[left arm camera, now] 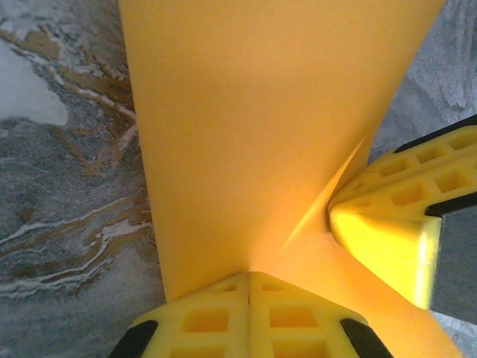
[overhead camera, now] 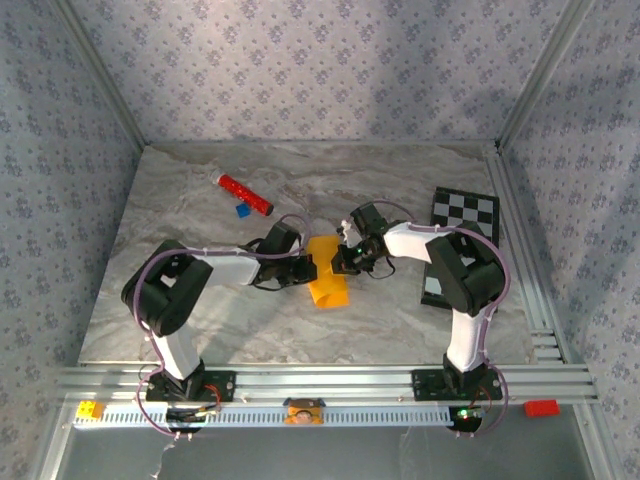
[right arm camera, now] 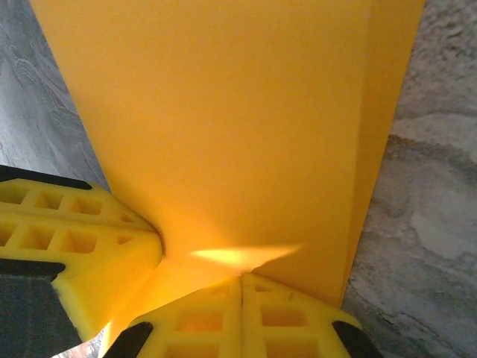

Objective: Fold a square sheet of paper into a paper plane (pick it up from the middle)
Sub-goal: First fold the square sheet of paper in half at the center of the table.

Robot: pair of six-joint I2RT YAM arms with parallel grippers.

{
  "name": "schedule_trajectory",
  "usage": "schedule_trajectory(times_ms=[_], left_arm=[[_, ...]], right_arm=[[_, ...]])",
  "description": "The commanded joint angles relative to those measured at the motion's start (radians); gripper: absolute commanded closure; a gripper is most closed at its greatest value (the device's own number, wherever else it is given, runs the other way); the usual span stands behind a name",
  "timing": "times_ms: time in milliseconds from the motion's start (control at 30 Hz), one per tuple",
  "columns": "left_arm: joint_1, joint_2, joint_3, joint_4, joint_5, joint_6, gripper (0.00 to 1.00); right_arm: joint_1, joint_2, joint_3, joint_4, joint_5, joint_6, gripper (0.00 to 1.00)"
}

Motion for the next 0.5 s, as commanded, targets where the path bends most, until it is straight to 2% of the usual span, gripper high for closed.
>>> schedule_trajectory(times_ms=[0,200,467], left_arm=[[0.003,-0.052,0.019,-0.091,-0.029,-0.007,1.0],[-0.003,-0.095,0.082,-0.114,0.03,-0.14,1.0],[-0.006,-0.042,0.023,-0.039,0.082,-0.184,1.0]], right_arm=[[0.002,0.037,-0.051,-0.094,0.12,0.012,1.0],[0.002,0.032,-0.058,-0.09,0.124,0.02,1.0],[0.002,0.031,-0.064,-0.087,0.126,0.022,1.0]])
